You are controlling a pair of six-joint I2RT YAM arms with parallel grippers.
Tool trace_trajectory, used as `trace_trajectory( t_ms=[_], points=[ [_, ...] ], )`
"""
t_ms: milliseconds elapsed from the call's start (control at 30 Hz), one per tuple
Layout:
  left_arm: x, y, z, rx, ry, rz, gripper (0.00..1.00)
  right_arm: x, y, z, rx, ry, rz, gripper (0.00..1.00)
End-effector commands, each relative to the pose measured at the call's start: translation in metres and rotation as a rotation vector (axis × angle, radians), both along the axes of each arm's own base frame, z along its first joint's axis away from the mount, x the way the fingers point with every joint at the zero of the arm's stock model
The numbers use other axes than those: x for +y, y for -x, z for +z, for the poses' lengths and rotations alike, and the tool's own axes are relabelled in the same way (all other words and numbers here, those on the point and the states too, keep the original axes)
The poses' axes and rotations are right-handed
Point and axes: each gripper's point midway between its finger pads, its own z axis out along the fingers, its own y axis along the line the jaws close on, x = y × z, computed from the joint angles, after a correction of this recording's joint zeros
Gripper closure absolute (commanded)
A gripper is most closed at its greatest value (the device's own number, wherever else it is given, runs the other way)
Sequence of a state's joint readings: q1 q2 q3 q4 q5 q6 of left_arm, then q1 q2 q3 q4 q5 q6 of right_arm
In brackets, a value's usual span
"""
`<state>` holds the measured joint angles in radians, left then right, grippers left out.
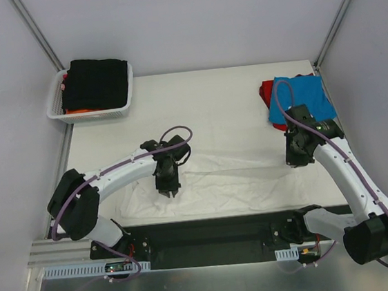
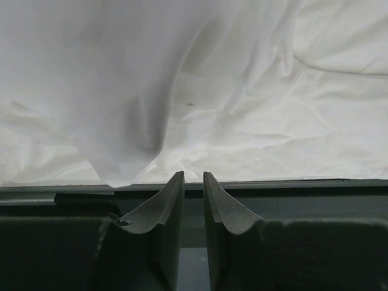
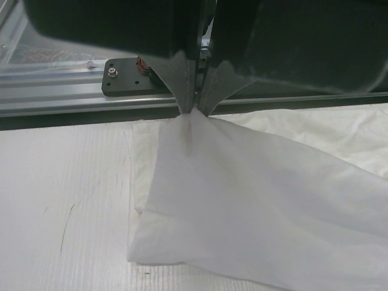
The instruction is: Fold and stack the t-shirts
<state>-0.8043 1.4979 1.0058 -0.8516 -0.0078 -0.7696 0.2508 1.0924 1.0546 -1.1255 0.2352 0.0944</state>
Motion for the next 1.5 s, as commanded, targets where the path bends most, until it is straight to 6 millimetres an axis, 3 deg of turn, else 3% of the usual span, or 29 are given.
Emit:
trace_trajectory(
  t_ms=[0, 533, 700, 1100, 1300, 1467],
  points=[
    [-0.007, -0.005, -0.011, 0.009, -0.004, -0.018, 0.81, -0.005, 0.008, 0.003, 0.012, 0.011, 0.007, 0.99],
    [-0.041, -0.063, -0.028, -0.076, -0.051, -0.127, 0.72, -0.006, -0.001, 0.019, 0.011, 0.019, 0.011, 0.99],
    [-0.033, -0.054, -0.036, -0.058, -0.059, -0.121, 0.73, -0.007, 0.0, 0.021, 0.016, 0.029, 0.013, 0.99],
    [-0.004, -0.026, -0.031, -0.065, -0.058, -0.085, 0.72, -0.006, 0.001, 0.018, 0.021, 0.019, 0.012, 0.99],
    [-0.003, -0.03, -0.019, -0.104, -0.044, -0.096, 0.71, -0.006, 0.003, 0.018, 0.016, 0.018, 0.012, 0.99],
    [-0.002, -0.026, -0.026, -0.073, -0.056, -0.095, 0.72, -0.006, 0.004, 0.02, 0.011, 0.014, 0.009, 0.99]
  ],
)
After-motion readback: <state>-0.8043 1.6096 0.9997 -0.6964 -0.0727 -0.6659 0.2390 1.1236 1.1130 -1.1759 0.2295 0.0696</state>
